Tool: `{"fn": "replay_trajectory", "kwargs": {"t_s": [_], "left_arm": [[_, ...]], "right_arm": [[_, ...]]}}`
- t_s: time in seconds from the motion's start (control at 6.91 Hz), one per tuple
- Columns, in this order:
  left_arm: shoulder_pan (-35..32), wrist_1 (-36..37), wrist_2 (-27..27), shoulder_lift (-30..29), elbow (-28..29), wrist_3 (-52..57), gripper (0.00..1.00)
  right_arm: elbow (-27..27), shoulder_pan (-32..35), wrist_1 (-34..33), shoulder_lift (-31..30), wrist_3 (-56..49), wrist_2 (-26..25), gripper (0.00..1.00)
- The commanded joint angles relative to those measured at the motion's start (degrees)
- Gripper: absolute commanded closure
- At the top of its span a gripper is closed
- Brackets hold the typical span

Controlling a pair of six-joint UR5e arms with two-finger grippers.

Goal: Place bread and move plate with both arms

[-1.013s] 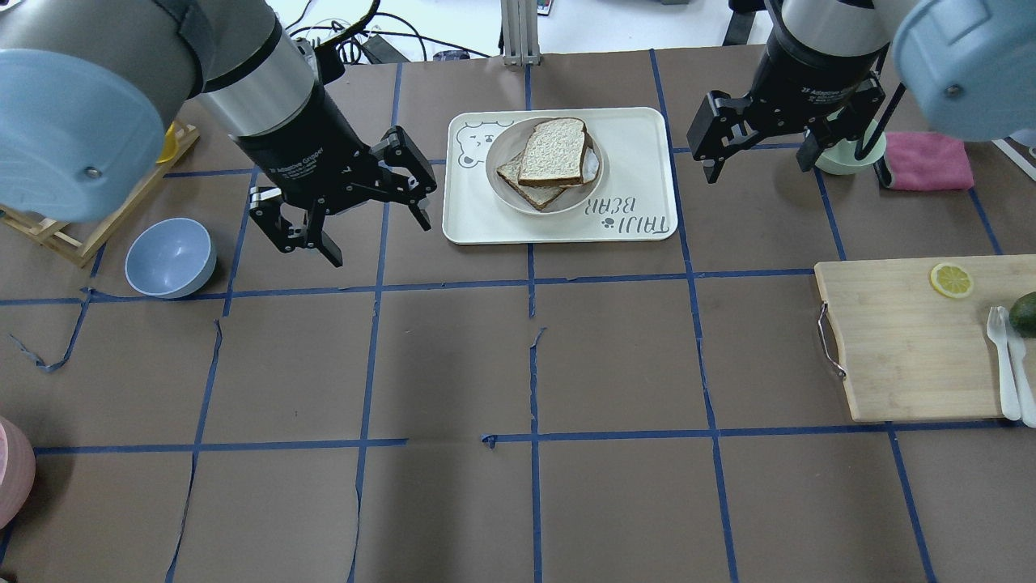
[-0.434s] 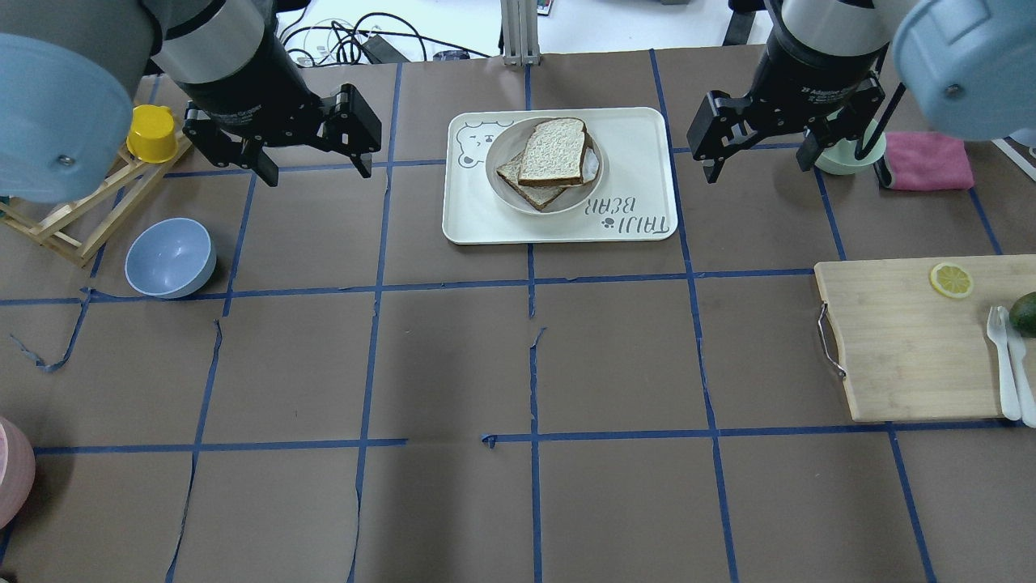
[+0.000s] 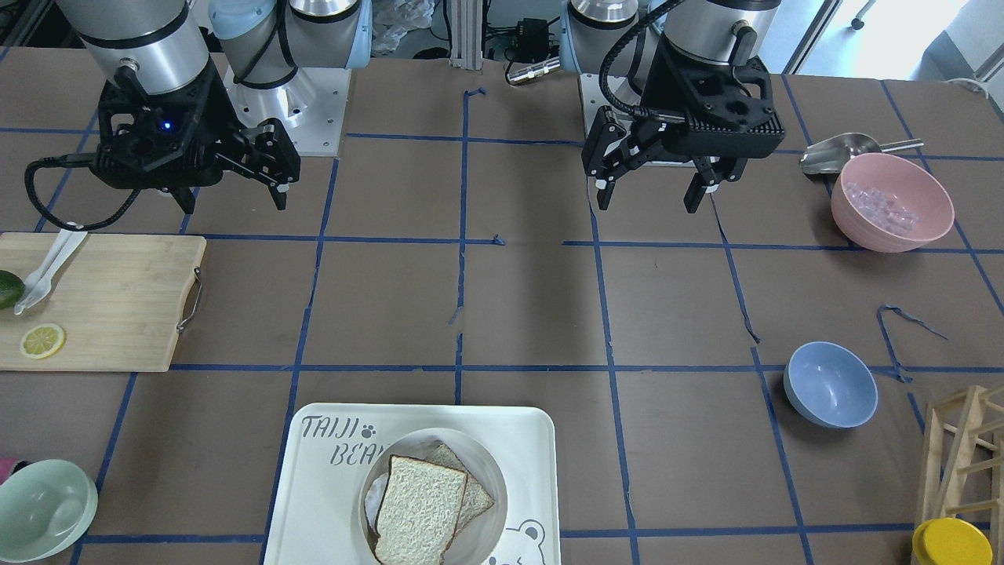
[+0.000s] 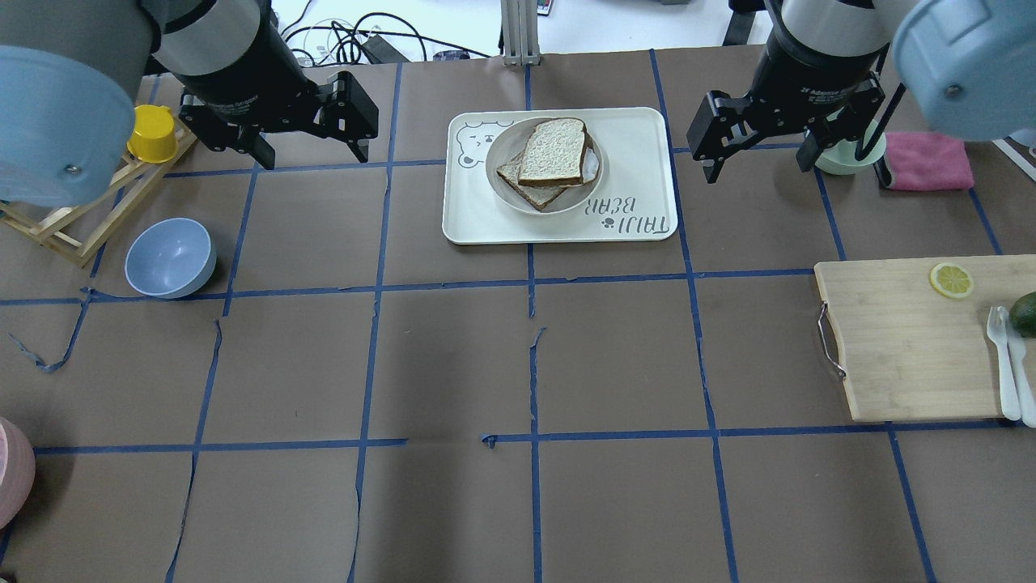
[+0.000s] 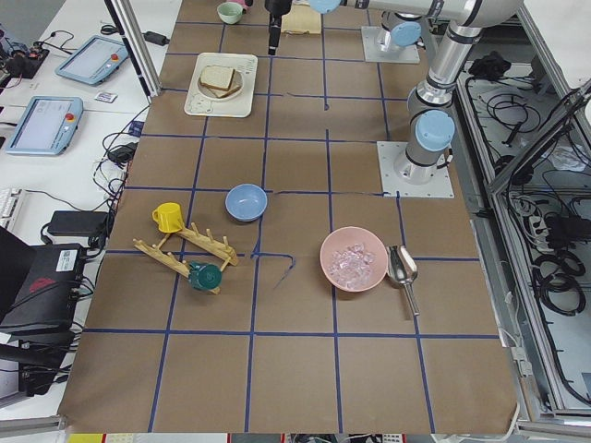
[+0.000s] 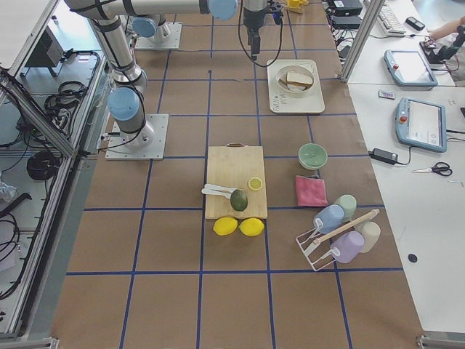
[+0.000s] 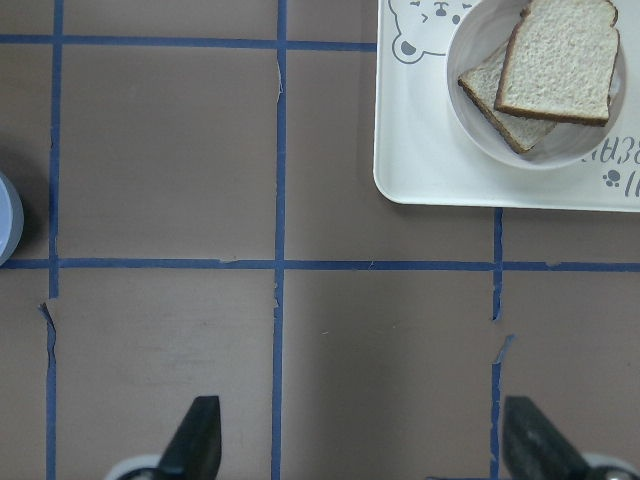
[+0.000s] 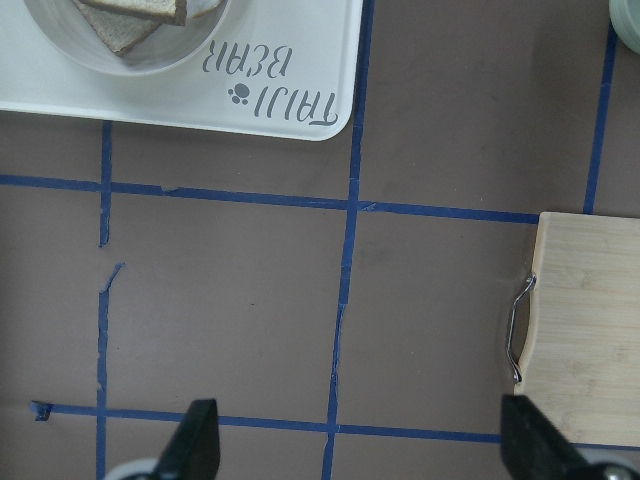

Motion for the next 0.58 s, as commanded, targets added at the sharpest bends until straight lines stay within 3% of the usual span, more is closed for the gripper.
{"fn": "replay_trajectory", "kwargs": {"t_s": [0.0,0.43], "left_arm": [[0.00,0.27,0.03,0.11,-0.61,0.01,0.00],[0.00,0.36,-0.06,0.29,-0.79,0.01,0.00]], "right_arm": [[0.00,0.00,-0.04,0.00,-0.16,-0.03,0.00],[0.00,0.00,-0.04,0.00,-0.25,-0.03,0.00]]}}
